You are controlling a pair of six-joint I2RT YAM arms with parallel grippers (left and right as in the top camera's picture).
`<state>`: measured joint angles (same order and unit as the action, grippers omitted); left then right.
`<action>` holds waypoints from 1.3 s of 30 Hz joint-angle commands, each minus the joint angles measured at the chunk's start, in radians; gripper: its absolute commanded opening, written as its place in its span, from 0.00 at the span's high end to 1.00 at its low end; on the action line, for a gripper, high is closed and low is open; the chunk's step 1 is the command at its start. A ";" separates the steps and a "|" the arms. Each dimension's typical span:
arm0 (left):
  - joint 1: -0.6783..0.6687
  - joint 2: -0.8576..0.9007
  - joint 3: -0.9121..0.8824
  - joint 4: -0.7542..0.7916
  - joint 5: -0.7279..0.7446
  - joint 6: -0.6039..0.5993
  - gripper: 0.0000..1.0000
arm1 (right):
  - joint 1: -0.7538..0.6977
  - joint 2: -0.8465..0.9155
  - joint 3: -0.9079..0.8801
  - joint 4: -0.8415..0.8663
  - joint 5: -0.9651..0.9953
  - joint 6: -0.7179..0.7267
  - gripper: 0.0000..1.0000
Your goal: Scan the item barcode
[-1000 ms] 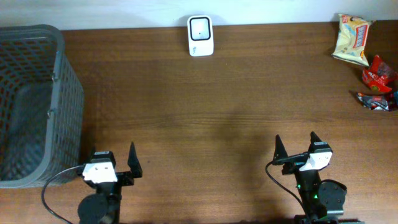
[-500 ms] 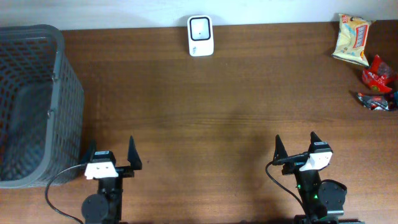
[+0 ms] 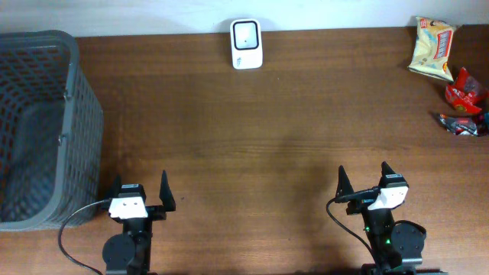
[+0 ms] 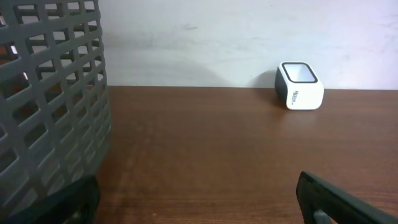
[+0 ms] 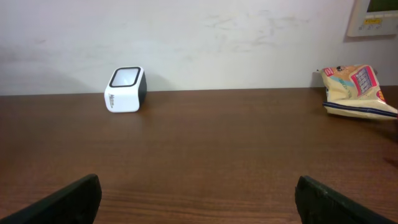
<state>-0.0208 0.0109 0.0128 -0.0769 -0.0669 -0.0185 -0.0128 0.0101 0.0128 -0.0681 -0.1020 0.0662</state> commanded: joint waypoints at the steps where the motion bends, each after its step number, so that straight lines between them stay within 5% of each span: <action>1: 0.004 -0.006 -0.005 -0.005 0.000 0.016 0.01 | 0.006 -0.006 -0.007 -0.004 0.006 -0.006 0.02; 27: 0.004 -0.006 -0.004 -0.003 0.000 0.016 0.01 | 0.005 -0.006 -0.007 -0.008 0.036 -0.008 0.02; 32: 0.004 -0.006 -0.004 -0.003 0.000 0.016 0.01 | 0.006 -0.006 -0.007 -0.008 0.036 -0.141 0.02; 39: 0.004 -0.006 -0.004 -0.003 0.000 0.016 0.01 | 0.006 -0.006 -0.007 -0.006 0.024 -0.137 0.02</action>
<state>-0.0208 0.0109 0.0128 -0.0776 -0.0669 -0.0185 -0.0128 0.0101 0.0128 -0.0708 -0.0834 -0.0608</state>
